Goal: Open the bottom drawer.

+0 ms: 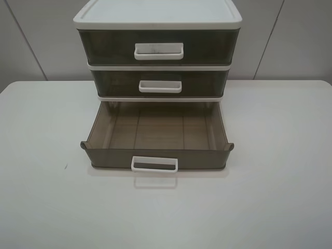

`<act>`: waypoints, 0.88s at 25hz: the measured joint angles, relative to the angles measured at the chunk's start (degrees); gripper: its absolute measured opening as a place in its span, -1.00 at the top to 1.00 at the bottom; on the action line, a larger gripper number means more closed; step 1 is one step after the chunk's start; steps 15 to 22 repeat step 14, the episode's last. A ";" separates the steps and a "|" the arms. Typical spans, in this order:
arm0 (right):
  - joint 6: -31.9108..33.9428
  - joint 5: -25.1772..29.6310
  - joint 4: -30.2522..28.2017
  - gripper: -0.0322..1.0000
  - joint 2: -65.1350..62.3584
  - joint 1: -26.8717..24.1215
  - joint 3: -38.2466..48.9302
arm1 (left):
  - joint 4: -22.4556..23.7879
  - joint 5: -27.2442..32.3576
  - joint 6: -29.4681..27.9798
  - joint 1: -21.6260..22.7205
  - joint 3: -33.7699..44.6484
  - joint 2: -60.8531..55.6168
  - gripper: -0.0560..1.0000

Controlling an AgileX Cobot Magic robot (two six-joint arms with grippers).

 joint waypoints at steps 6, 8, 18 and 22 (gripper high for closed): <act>-2.24 0.00 1.65 -0.51 0.00 0.00 0.00 | 0.00 0.00 0.00 0.00 0.00 0.00 -0.52; -3.35 0.00 2.39 -0.51 0.00 0.00 0.00 | 0.00 0.00 0.00 0.00 0.00 0.00 -0.52; -3.83 0.00 2.96 -0.51 0.00 0.00 0.00 | 0.00 0.00 0.00 0.00 0.00 0.00 -0.52; -3.83 0.00 2.96 -0.51 0.00 0.00 0.00 | 0.00 0.00 0.00 0.00 0.00 0.00 -0.52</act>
